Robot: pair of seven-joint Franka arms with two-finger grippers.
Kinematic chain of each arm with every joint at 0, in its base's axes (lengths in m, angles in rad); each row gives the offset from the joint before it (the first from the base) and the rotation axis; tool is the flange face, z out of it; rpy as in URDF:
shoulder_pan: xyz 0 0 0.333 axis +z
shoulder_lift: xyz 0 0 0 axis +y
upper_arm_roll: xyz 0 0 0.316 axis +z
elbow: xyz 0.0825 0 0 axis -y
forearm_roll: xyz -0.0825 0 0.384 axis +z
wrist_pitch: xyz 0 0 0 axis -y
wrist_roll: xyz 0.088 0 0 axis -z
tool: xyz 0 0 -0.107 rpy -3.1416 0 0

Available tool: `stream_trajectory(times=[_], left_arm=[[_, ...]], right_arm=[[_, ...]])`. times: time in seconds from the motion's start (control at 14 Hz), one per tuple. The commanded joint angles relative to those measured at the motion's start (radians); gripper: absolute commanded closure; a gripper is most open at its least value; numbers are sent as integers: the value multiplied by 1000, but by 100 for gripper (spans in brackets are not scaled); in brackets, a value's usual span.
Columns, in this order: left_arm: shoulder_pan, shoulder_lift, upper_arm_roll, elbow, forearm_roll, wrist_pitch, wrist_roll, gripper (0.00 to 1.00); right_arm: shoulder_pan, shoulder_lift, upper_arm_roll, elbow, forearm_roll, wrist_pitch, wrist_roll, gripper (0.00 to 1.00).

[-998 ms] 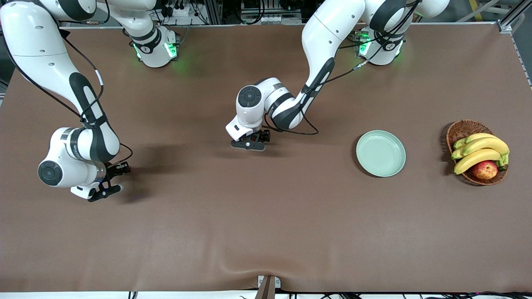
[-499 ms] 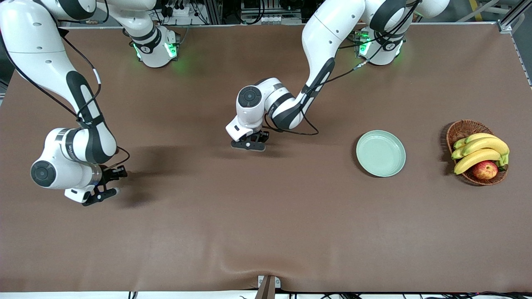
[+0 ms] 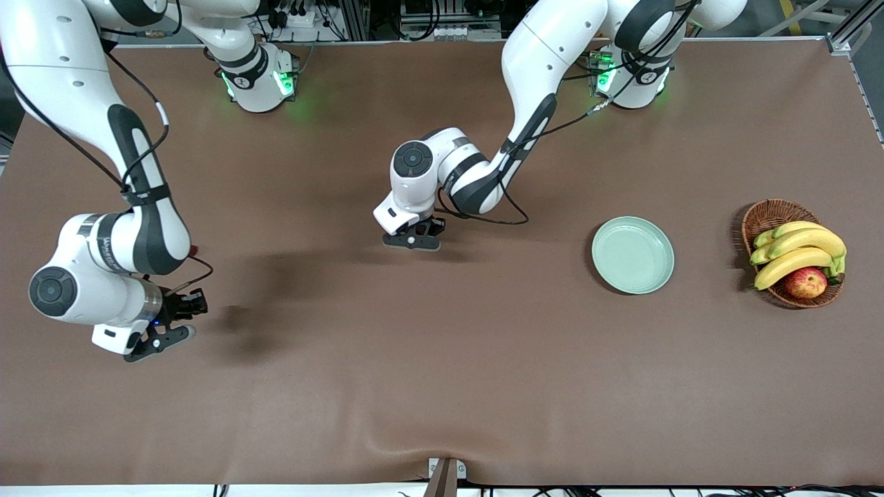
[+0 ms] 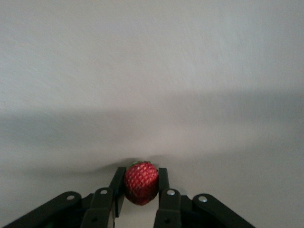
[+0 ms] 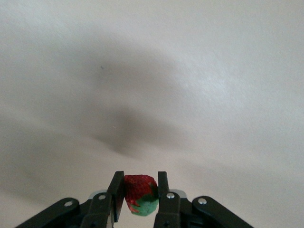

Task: Collect all strawberries into plate
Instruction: 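Carry the strawberry to the green plate and release it with the left gripper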

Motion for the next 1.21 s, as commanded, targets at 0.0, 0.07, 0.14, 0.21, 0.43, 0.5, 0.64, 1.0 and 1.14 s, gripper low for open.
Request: stream_trajectory(times=[0.0,0.07,0.14,0.21,0.43,0.5,0.64,1.0,1.14], left_arm=[[43,-109,46,-9,22,-119,-56,100],[64,-129,60,-9,22,-155,-58,100],[93,-153,77,-12,23,-173,-58,100],[135,-169,80,-18,25,-199,-49,100],[280,-203,77,-35,25,-313,37,100],[330,-207,73,-47,25,-345,84,100],[400,-249,73,-134,25,-356,163,100],[494,-301,76,-288,45,-330,281,100],[525,-341,73,-350,63,-299,289,100]], right_arm=[[22,-19,3,23,-2,-42,96,100],[39,-19,4,38,-2,-65,138,100],[56,-18,9,49,-1,-91,183,100],[65,-18,24,52,-1,-114,234,100],[91,-18,107,52,1,-122,458,100],[110,-18,127,52,1,-122,530,100],[145,-13,158,52,1,-122,663,100],[269,22,169,47,209,-105,831,100],[324,42,167,47,223,-93,831,100]])
